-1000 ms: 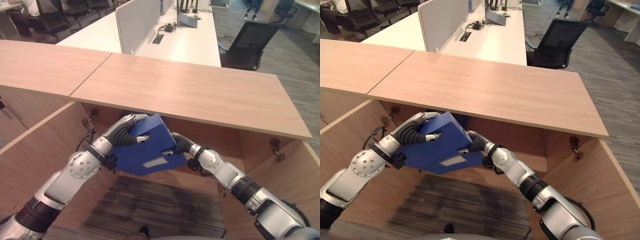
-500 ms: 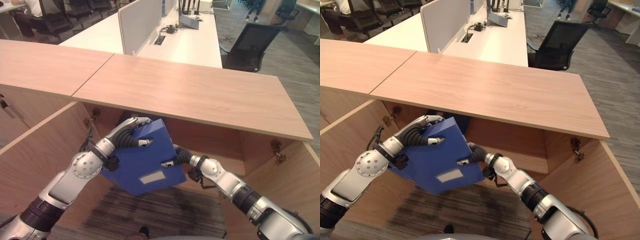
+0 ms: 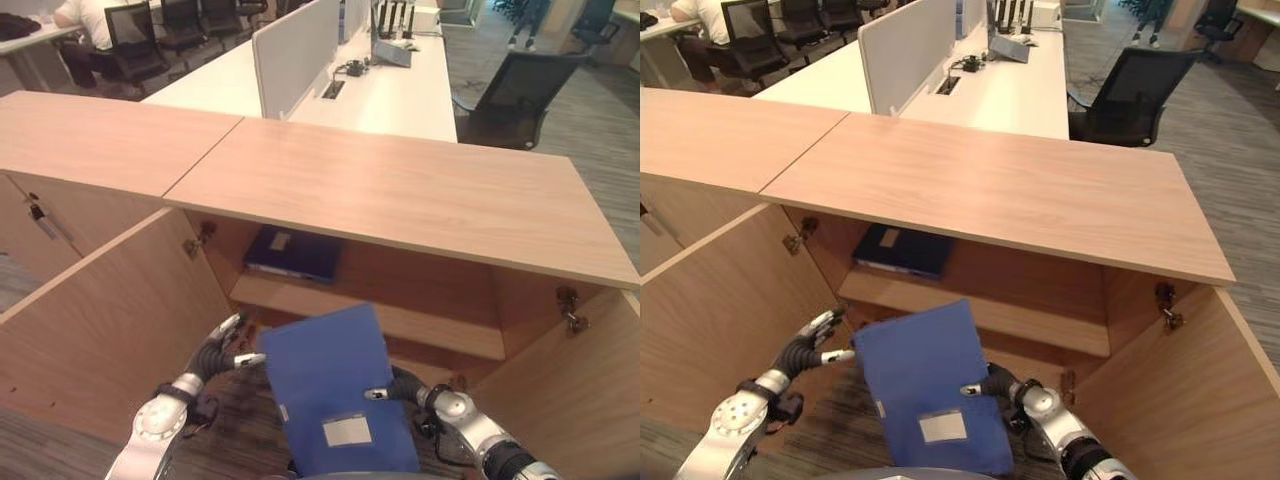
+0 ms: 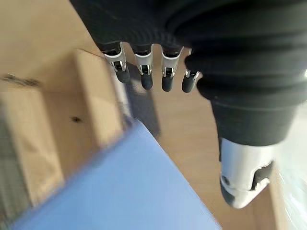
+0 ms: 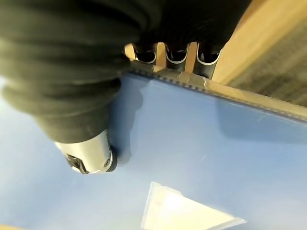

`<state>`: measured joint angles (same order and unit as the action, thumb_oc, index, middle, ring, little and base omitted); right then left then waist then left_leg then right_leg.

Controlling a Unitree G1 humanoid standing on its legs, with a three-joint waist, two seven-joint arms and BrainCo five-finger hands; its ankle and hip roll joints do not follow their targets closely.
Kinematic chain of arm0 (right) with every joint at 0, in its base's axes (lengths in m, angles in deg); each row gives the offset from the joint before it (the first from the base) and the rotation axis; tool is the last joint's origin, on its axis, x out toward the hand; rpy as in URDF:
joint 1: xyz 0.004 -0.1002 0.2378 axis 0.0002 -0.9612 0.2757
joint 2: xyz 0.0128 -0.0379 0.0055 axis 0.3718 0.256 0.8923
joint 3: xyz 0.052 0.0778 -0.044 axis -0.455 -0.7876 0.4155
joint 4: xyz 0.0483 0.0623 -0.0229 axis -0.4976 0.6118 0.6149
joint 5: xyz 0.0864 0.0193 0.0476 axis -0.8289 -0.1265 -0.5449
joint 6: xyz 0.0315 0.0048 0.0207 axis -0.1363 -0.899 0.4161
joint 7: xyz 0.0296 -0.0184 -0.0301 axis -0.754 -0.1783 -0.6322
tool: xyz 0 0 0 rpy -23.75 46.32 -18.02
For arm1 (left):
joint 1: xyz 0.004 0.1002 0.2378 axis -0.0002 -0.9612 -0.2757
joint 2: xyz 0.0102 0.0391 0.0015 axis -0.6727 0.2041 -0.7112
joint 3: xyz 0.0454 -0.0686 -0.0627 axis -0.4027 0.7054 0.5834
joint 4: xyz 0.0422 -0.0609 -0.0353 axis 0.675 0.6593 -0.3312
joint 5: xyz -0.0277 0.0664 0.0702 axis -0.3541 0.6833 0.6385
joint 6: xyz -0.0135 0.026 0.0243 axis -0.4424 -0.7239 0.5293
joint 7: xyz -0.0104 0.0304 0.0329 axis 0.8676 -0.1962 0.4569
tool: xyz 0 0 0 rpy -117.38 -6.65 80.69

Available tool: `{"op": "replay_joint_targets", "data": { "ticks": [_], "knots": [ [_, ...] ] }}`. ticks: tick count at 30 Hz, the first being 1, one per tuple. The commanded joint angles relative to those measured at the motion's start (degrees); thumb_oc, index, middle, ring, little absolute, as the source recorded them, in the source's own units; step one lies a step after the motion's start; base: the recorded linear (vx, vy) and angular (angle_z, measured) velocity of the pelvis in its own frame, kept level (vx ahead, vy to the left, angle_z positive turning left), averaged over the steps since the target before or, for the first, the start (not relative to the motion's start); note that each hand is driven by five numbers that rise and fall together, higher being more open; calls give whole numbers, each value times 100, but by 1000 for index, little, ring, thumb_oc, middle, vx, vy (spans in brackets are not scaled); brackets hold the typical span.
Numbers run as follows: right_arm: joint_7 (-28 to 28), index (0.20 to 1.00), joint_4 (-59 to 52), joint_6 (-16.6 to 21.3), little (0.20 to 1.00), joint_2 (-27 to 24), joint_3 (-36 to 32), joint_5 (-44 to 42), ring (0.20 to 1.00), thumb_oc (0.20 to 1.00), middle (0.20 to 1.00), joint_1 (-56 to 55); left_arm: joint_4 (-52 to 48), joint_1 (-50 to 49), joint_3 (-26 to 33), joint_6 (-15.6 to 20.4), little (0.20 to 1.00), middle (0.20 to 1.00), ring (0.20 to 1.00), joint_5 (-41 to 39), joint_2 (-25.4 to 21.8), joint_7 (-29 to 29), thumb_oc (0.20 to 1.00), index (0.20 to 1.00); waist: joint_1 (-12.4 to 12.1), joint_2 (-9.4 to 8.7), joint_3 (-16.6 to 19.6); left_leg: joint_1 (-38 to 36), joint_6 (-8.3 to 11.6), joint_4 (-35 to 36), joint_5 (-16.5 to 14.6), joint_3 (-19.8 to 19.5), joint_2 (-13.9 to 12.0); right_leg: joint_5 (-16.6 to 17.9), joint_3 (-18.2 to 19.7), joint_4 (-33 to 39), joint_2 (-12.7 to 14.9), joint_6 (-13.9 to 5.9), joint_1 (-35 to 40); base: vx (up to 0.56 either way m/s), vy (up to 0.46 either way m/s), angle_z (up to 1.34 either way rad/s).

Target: Put the empty folder in the office cabinet

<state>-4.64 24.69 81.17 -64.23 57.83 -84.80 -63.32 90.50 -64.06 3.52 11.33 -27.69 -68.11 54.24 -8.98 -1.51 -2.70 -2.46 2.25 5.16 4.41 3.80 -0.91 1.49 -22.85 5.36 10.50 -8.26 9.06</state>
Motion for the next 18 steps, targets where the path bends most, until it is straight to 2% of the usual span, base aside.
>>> {"op": "replay_joint_targets", "data": {
  "ticks": [1, 6, 12, 14, 18],
  "knots": [
    [38, 200, -13, 167, 200, 275, -10, -454, 200, 200, 200, 504, -63, 493, 112, 164, 1000, 1000, 1000, 10, -189, -147, 1000, 1000, -138, -244, -102, 97, 230, -16, -516, -174, -291, 127, -246, -53, 417, -280, 75, -10, -108, 6],
    [179, 200, 158, 108, 200, 302, -160, -527, 200, 200, 200, 487, 177, 538, 130, 95, 1000, 1000, 1000, -33, -69, -301, 1000, 1000, -147, -172, -159, 195, 333, -16, -384, -308, -479, -22, -278, -77, 213, -136, 61, -19, -141, 6],
    [342, 200, 247, 101, 200, 282, -259, -629, 200, 200, 200, 509, 282, 593, 52, 55, 1000, 1000, 1000, -141, -27, -403, 1000, 1000, -137, -66, -244, 286, 534, -16, -150, -393, -823, -287, -256, -171, -142, 110, 13, -9, -192, 7],
    [469, 200, 200, 131, 200, 232, -388, -687, 200, 200, 200, 439, 300, 491, 102, 34, 1000, 1000, 1000, -233, 20, -447, 1000, 1000, -111, -29, -291, 319, 666, -16, 30, -444, -1065, -474, -262, -209, -411, 285, 28, 30, -297, 15],
    [714, 200, 118, 191, 200, 155, -712, -841, 200, 200, 200, 394, 412, 381, 177, -29, 1000, 1000, 1000, -308, 103, -510, 1000, 1000, -72, 23, -428, 427, 734, -90, 349, -251, -1330, -674, -333, -307, -621, 456, 11, 25, -217, 15]
  ]
}}
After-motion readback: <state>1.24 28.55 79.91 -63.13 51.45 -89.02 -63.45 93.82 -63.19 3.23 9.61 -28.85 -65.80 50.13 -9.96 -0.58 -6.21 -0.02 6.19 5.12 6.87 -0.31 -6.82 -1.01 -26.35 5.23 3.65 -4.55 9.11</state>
